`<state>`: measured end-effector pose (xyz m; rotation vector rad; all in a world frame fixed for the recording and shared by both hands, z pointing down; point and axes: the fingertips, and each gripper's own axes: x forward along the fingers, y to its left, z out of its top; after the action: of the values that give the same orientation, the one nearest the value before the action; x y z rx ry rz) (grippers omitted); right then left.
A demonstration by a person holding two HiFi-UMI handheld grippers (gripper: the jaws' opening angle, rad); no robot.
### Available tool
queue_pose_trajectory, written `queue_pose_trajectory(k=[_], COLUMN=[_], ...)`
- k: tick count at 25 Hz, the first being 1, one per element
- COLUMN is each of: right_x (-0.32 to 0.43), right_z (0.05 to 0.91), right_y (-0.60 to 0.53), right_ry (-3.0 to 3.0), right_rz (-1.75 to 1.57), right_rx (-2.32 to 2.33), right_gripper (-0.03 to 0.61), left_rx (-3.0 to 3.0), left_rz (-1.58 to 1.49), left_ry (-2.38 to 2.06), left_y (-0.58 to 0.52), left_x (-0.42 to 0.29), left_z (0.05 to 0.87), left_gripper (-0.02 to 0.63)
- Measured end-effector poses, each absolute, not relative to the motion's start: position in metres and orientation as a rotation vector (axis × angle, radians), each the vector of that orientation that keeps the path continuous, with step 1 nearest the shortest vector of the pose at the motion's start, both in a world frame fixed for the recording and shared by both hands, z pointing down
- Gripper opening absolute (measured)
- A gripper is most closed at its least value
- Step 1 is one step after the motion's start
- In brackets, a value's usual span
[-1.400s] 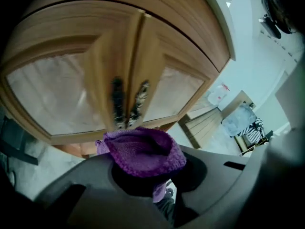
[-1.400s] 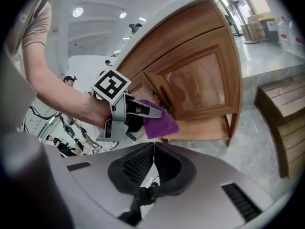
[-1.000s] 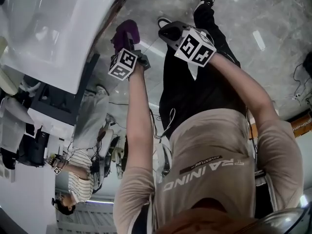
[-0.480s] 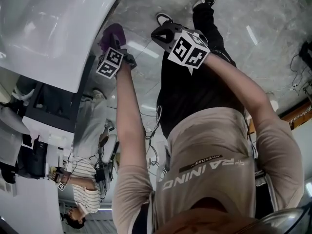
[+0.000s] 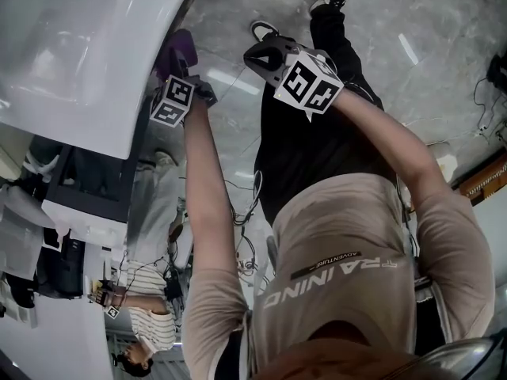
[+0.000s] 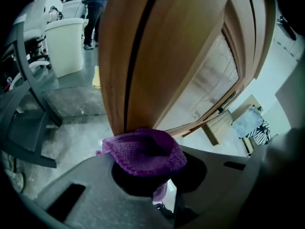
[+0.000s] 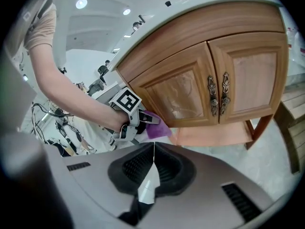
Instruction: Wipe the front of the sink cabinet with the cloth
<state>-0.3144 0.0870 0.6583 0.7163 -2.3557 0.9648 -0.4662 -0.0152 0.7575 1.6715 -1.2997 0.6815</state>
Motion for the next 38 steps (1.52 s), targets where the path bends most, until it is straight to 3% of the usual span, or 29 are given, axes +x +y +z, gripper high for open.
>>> queue_pose_trajectory(k=[17,38], right_x=[-0.279,-0.137], right_z=[0.673,0.676], right_y=[0.093,0.051], right_ry=[-2.356,-2.358], right_rz=[1.015,1.073], right_rx=[0.691,0.718], right_gripper=[0.012,0.012], left_rx=[1.665,1.705], left_rz=[0.674,0.699], left_ry=[-1.327,-1.315], left_y=[-0.033,-0.076], left_x=[-0.435,-0.279], left_z=[0.756,0.754], left_gripper=[0.049,0.049])
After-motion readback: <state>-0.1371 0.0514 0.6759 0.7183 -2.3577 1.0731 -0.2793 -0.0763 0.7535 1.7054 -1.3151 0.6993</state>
